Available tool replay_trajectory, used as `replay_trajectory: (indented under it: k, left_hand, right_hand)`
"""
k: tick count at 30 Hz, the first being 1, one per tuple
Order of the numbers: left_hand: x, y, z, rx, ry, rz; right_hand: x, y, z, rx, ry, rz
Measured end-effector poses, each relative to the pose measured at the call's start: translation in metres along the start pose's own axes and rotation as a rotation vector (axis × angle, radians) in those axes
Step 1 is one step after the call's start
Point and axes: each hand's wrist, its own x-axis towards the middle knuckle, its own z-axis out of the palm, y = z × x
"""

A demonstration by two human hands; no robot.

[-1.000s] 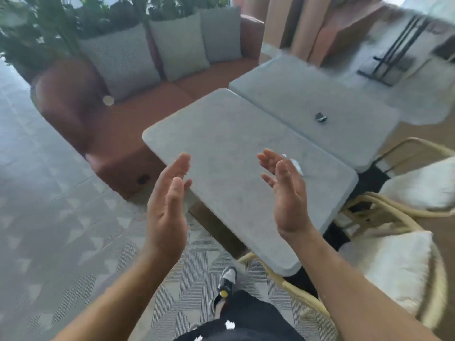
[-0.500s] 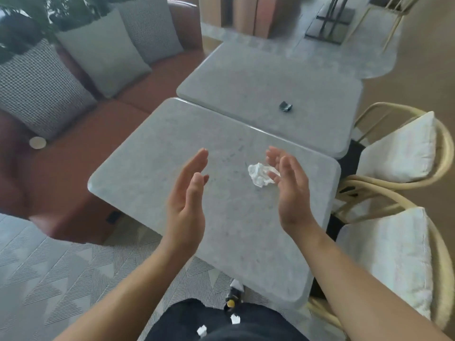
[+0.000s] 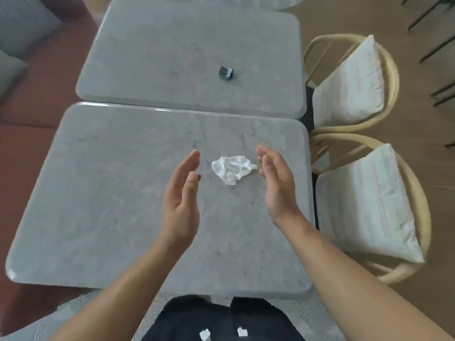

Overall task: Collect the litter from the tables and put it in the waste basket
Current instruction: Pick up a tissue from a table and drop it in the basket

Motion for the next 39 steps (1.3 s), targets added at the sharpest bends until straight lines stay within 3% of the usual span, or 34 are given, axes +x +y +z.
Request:
replay_trajectory:
  k: [6,17,22,25,27,32,39]
  left_hand:
    - [0.042,-0.045,0.003,0.065,-0.08,-0.104]
    - [0.062,-0.088,-0.013,0.137,-0.126,-0.208]
    - [0.055,-0.093,-0.031,0.162,-0.155,-0.247]
    - [0.052,-0.092,-0.037,0.156,-0.15,-0.263]
    - [0.05,-0.088,-0.039,0.151,-0.157,-0.262]
    - [0.049,-0.068,-0.037,0.138,-0.207,-0.222]
    - [0.045,-0.029,-0.009,0.105,-0.332,-0.122]
  right_hand:
    - [0.045,0.041,0.017,-0.175,0.011,0.111]
    - [0.106,0.13,0.068,-1.061,-0.253,0.237]
    - [0.093,0.144,0.079,-1.252,-0.248,0.11]
    - [0.083,0.145,0.073,-1.19,-0.269,0.022]
    - [0.079,0.143,0.066,-1.065,-0.268,0.058]
    - [0.066,0.108,0.049,-0.685,-0.028,0.245]
    - [0.017,0.033,0.015,-0.091,0.182,0.346]
